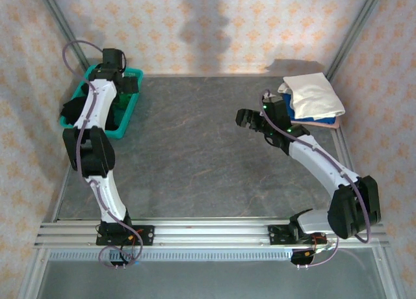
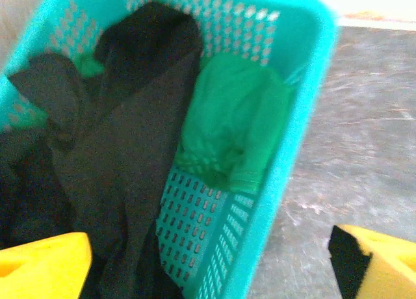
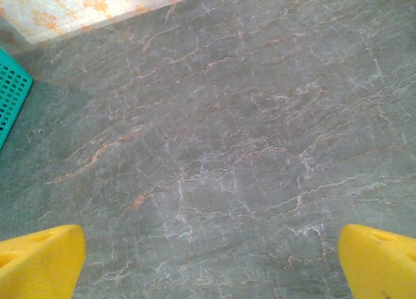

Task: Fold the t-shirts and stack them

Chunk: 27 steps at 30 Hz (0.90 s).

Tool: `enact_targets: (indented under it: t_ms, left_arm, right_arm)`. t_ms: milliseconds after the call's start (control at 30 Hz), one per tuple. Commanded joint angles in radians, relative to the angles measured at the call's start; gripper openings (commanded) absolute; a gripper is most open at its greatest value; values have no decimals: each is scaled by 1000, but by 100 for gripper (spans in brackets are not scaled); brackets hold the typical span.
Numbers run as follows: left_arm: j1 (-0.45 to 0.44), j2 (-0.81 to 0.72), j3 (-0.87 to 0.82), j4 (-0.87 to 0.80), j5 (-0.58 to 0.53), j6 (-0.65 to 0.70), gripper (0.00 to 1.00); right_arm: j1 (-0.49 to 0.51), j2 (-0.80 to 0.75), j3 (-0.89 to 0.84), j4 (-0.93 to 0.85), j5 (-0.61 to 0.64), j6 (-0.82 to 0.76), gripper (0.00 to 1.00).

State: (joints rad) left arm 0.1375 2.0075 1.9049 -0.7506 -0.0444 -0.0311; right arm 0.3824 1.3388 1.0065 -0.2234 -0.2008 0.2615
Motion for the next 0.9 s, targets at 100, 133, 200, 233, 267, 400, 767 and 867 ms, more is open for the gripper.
enact_targets:
  t_ms: [100, 133, 200, 233, 267, 400, 767, 867]
  left_arm:
    - [94, 176, 140, -56, 95, -146, 77]
    - [97, 193, 159, -63, 88, -156, 77]
    - [100, 210, 173, -57, 60, -170, 76]
    - [102, 216, 173, -49, 44, -178, 77]
    - [104, 224, 176, -47, 13, -190, 77]
    - [112, 310, 289, -119, -90, -237, 80]
    - [127, 449, 494, -206, -88, -256, 59]
    - [128, 433, 495, -212, -51, -240, 50]
  right_arm:
    - [-5, -53, -55, 84, -11, 11, 95]
    - [-5, -55, -59, 84, -26, 9, 93]
    - [-5, -57, -62, 80, -41, 9, 90]
    - [-5, -55, -64, 81, -47, 11, 89]
    - [-4, -55, -67, 81, -55, 8, 88]
    - [-5, -49, -78, 82, -61, 3, 87]
    - [-5, 18, -52, 57, -56, -19, 82]
    - [-5, 29, -42, 50, -55, -20, 81]
